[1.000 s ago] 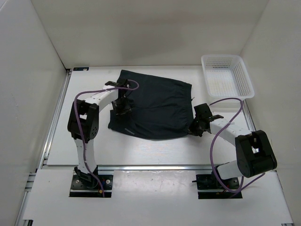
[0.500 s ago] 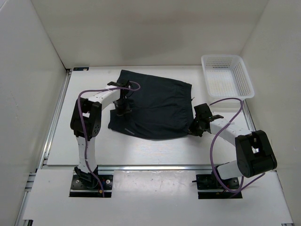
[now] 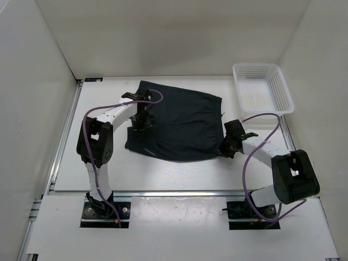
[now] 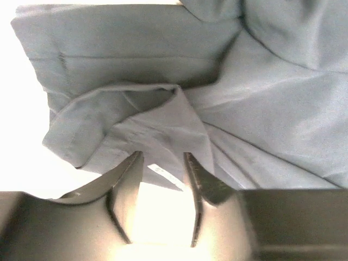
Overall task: Fold and stack the shorts
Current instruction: Flatten the shorts out
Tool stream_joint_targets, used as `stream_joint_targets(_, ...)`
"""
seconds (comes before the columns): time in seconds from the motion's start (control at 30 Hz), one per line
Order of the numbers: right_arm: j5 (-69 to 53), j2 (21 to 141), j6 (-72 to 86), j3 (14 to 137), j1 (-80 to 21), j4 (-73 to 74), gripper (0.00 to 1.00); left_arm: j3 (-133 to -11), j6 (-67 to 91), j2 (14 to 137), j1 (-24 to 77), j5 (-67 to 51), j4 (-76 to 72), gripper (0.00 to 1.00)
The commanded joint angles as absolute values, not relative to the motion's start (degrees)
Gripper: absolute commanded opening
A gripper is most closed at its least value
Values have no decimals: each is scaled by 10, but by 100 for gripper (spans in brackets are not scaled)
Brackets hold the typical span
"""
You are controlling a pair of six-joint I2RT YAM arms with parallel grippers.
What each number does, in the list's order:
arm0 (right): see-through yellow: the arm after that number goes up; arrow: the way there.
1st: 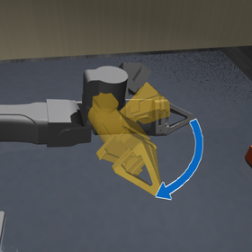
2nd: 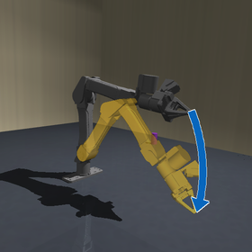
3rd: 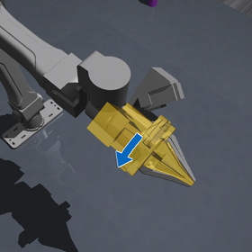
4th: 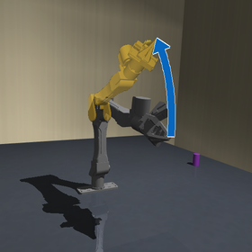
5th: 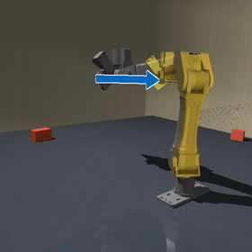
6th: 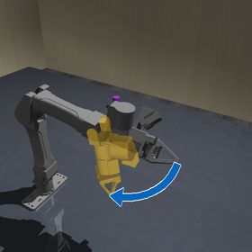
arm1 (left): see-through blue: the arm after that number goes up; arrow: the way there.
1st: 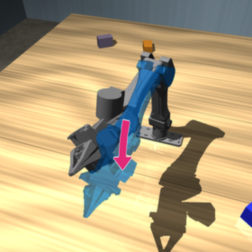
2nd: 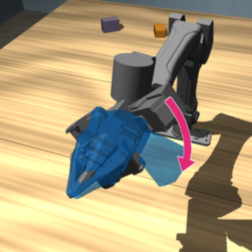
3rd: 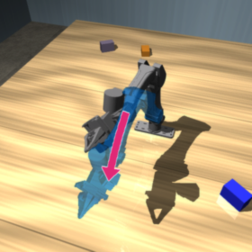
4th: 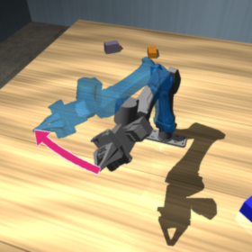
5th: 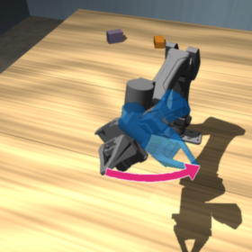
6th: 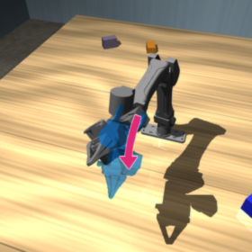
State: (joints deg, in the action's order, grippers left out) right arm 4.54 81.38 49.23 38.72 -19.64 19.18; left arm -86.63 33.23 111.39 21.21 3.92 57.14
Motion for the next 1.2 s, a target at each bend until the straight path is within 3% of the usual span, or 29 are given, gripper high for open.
stream_joint_targets(0.0, 55, 823, 486, 395, -200, 204, 0, -864, 315, 1093, 239, 33, 570, 55)
stream_joint_targets(0.73, 55, 823, 486, 395, -200, 204, 0, -828, 325, 1131, 257, 39, 552, 51)
stream_joint_targets(0.9, 55, 823, 486, 395, -200, 204, 0, -828, 325, 1138, 257, 39, 552, 31)
stream_joint_targets(0.93, 55, 823, 486, 395, -200, 204, 0, -828, 325, 1138, 257, 39, 552, 18)
stream_joint_targets(0.97, 55, 823, 486, 395, -200, 204, 0, -828, 325, 1131, 257, 39, 552, 13)
stream_joint_targets(1.17, 55, 823, 486, 395, -200, 204, 0, -833, 330, 1080, 257, 55, 599, 10)
